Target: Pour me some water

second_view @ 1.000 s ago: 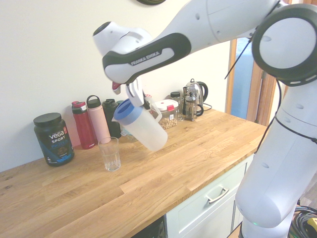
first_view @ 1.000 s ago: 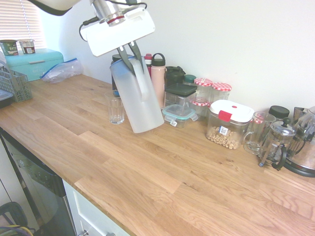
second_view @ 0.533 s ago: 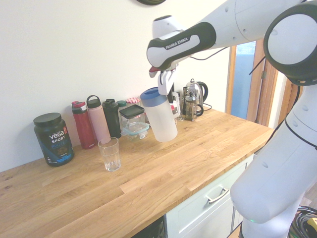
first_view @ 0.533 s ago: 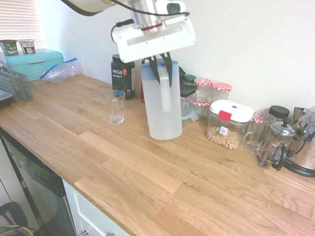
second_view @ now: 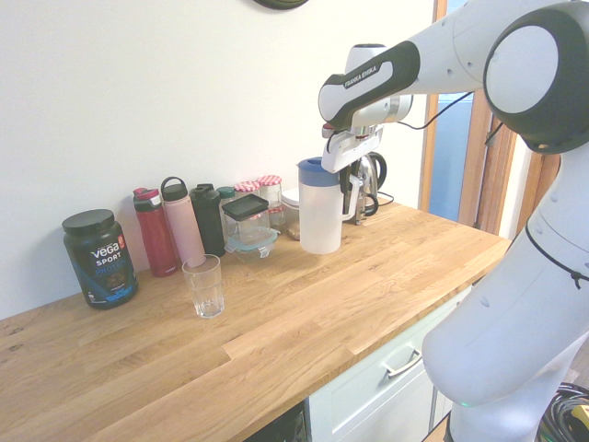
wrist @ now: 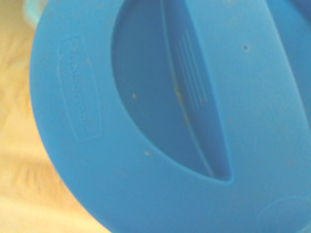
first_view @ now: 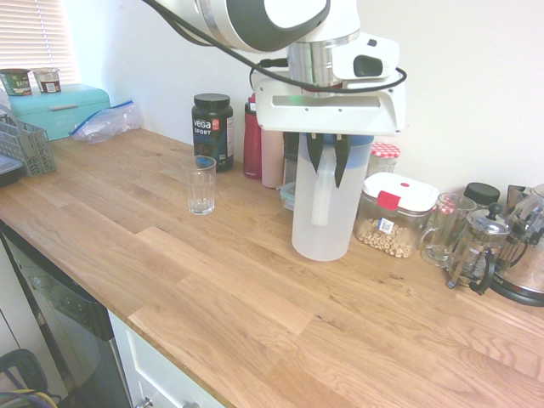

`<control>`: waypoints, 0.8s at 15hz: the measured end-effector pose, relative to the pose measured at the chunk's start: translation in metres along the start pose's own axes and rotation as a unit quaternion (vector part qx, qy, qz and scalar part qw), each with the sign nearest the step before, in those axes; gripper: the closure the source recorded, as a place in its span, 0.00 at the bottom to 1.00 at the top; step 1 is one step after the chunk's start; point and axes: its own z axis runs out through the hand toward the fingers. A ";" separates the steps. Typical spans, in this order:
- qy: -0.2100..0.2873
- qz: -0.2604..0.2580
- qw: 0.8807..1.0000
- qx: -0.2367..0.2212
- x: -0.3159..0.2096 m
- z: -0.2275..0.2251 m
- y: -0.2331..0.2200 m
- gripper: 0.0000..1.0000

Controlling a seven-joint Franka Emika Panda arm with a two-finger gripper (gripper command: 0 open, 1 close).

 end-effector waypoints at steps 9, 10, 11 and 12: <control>-0.009 0.045 0.998 -0.037 0.002 0.027 0.015 1.00; -0.011 0.045 0.998 -0.040 0.001 0.030 0.016 1.00; -0.012 0.045 0.998 -0.042 -0.001 0.032 0.017 1.00; -0.012 0.044 0.998 -0.046 -0.003 0.035 0.017 1.00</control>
